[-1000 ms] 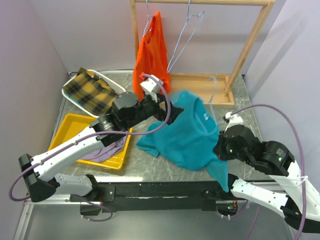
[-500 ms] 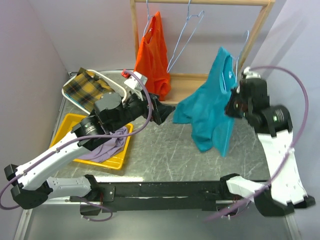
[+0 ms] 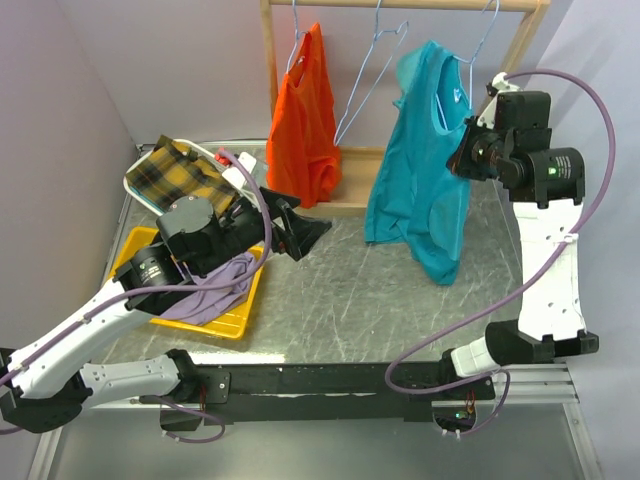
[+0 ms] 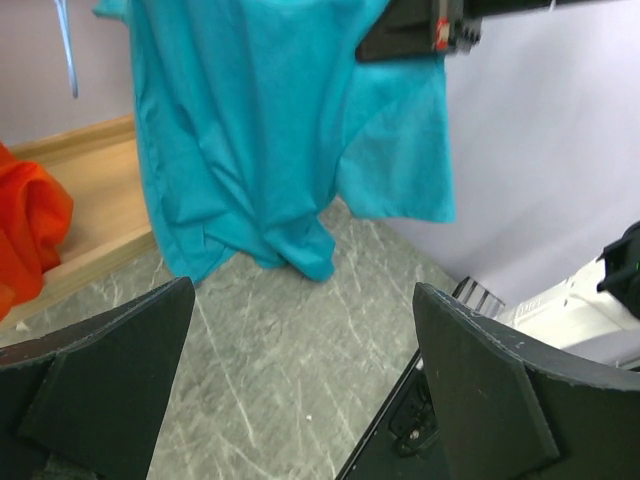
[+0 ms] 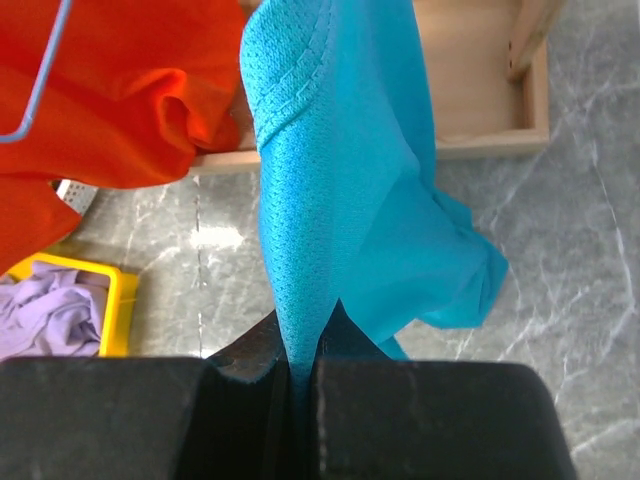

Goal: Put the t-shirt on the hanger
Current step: Place the hanger at the clothesline.

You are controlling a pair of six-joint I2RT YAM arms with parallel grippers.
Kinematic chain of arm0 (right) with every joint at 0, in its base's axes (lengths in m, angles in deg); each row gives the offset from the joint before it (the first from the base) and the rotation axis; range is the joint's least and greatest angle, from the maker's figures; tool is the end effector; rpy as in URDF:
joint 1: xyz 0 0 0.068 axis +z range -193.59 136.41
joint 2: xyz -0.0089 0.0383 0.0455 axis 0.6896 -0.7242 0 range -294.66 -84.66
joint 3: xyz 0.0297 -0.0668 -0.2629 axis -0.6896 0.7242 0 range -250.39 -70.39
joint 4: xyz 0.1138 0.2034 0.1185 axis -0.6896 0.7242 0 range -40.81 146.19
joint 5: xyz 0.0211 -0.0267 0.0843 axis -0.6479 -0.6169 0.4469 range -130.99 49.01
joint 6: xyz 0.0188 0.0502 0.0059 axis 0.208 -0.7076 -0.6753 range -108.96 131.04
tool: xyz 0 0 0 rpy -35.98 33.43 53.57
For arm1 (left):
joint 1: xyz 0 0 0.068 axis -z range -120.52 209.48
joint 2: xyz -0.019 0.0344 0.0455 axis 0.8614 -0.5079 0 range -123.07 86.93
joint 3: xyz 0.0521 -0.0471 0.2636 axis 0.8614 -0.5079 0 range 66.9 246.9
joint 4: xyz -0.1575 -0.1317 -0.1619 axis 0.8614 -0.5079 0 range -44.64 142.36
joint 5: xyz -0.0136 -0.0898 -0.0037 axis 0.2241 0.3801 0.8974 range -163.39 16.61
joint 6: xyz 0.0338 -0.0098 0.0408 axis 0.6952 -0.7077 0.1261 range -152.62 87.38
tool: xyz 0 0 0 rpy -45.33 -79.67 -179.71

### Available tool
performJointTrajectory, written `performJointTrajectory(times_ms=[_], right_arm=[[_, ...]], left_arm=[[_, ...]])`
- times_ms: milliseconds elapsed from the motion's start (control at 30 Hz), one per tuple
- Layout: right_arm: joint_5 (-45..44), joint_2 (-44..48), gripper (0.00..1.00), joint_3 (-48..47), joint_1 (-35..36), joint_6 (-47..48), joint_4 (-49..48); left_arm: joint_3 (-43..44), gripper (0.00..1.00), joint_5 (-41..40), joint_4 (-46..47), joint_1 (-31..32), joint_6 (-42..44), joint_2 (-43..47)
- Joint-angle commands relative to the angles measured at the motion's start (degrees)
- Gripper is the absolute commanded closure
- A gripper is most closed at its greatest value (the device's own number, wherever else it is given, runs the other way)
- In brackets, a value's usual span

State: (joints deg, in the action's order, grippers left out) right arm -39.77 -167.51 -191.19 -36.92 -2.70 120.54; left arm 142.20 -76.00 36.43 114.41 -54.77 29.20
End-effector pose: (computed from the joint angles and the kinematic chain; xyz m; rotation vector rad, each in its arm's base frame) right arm 0.2332 0.0281 0.5131 0.1208 2.1591 0.2288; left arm 0.1185 -0.1661 0.4711 0.4245 1.5791 -1.0193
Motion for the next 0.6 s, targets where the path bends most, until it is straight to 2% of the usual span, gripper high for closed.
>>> performJointTrajectory(times_ms=[0,300,567], right_arm=[[1.43,-2.66,1.00,-6.37,-0.96,1.78,-2.45],[1.34,-11.62,1.00,-17.10,-2.19,1.43,-2.80],[0.37,-14.80,1.00,-18.86,-4.12,1.17,-3.93]], left_arm=[[-1.13,0.04,-1.08,-0.95,-0.18,0.79,1.83],[-2.62,0.04,-2.22,-1.65,-0.18,1.85,2.19],[-2.27,0.04,-2.22,-1.57,-0.18,2.64,1.40]])
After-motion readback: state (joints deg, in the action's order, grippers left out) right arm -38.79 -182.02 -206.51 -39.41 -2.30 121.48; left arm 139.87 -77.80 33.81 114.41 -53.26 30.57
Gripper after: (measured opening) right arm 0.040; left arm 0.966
